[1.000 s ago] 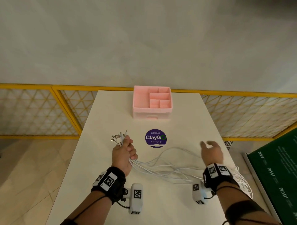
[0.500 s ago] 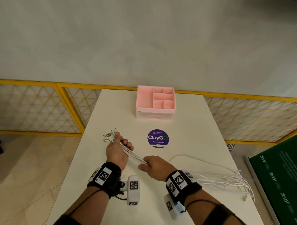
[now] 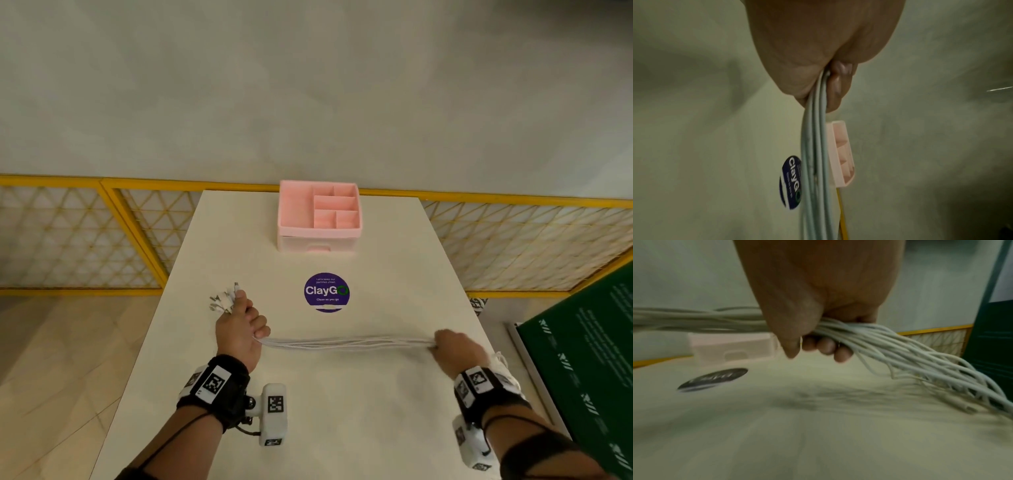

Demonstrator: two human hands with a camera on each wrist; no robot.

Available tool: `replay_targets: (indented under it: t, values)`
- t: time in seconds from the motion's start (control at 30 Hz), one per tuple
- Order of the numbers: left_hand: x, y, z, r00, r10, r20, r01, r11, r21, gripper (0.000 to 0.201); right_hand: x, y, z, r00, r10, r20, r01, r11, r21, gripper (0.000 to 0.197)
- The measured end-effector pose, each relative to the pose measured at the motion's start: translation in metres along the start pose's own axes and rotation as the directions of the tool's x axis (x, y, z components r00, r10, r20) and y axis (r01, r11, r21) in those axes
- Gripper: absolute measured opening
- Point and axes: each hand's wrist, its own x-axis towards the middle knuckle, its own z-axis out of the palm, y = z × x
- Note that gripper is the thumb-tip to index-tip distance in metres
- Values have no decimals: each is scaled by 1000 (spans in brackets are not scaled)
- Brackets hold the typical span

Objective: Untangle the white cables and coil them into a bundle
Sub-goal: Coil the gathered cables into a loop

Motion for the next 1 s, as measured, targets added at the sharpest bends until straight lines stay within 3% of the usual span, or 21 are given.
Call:
replay_targets:
  t: [0.1,0.17,0.23,0.33,0.37,0.43,0.53,0.6,0.67,0.77,0.87,1.0]
  values:
    - [-11,-18,8,998,-57,36,54,997,57,38,5,14,-20,941,93,-325,-59,992,113,41]
    - [-18,-27,15,997,-58,52,52,992,115,39,6,18,-20,920,158,-358,-77,970,230,44]
    - [-21,-30,20,997,-49,59,39,987,159,39,2,21,-6,961,171,-219,-119,966,232,35]
    - [-22,-31,22,997,-44,70,27,973,228,38,-4,18,24,989,145,36,-145,989,0,16]
    - [-22,-31,22,996,-43,82,21,966,256,37,-7,14,30,982,139,127,-133,990,-53,22]
    - [-24,-33,21,993,-39,115,1,951,309,36,-8,-3,32,952,68,299,-61,998,-34,53]
    - [-24,-33,21,985,-35,168,-34,920,391,40,-9,-46,7,891,-191,412,129,976,174,97]
    - [-24,-36,21,981,-30,194,-61,893,446,42,-14,-89,-21,856,-389,340,210,864,459,105]
    - [-27,-38,24,971,-22,240,-103,861,499,39,-24,-135,-50,850,-507,141,274,656,704,98]
    - [-35,-35,30,945,-14,327,-197,773,603,35,-39,-194,-83,810,-585,-41,381,473,794,78]
    - [-41,-28,36,920,-12,391,-278,681,678,35,-47,-228,-96,756,-645,-109,535,515,669,58]
    - [-34,-21,27,935,-39,353,-240,664,708,30,-50,-240,-87,716,-669,-201,660,553,509,40]
